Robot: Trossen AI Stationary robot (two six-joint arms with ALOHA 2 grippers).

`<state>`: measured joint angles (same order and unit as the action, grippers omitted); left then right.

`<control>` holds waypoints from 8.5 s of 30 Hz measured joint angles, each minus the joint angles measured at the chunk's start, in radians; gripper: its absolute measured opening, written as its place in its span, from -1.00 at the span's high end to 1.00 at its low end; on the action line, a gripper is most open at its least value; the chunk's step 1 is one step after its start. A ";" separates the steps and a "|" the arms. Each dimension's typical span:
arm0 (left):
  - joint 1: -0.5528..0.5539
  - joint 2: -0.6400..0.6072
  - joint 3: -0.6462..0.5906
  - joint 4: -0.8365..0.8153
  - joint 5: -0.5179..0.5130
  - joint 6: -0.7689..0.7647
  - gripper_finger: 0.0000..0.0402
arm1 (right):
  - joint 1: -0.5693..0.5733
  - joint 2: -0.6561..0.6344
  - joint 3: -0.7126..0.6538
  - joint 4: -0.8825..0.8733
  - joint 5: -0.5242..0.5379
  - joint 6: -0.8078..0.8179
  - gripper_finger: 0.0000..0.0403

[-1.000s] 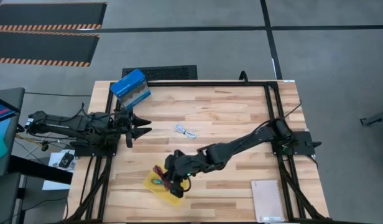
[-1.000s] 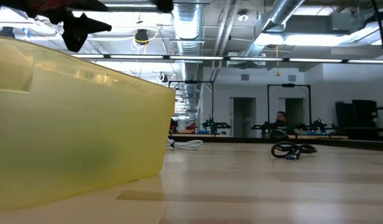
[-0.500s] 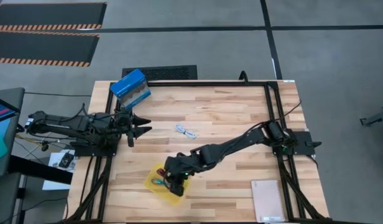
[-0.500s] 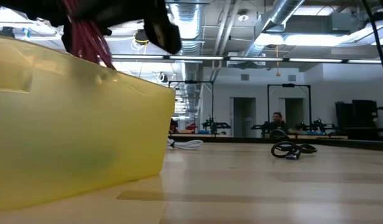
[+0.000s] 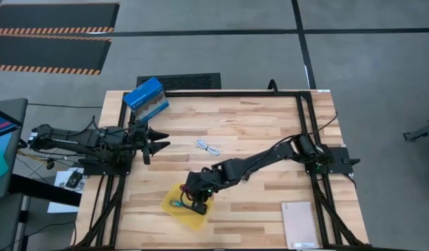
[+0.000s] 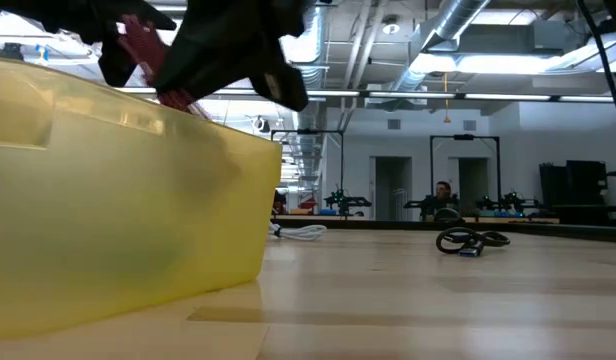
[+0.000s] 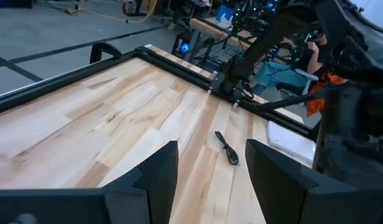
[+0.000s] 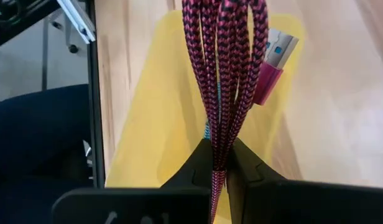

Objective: Pick and place USB-C Cables
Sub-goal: Put the pink black charger cable into the yellow transparent bin, then put the white charger cable into the yellow transparent bin

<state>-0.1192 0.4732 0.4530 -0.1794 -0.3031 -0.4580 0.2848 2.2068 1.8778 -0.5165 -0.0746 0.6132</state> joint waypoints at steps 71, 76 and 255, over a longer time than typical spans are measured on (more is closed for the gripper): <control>0.151 0.806 0.321 0.053 0.059 0.558 -0.26 | 0.312 -0.534 0.050 -0.609 0.603 -0.062 0.34; 0.255 0.932 0.403 0.024 0.155 0.673 -0.27 | 0.318 -0.533 0.050 -0.643 0.603 -0.014 0.34; -0.196 0.063 0.027 0.081 -0.286 0.128 0.01 | -0.039 0.139 0.211 0.024 -0.179 -0.098 0.86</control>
<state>-0.3149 0.5359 0.4805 -0.0986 -0.5889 -0.3300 0.2462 2.3460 2.0884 -0.4925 -0.2540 0.5153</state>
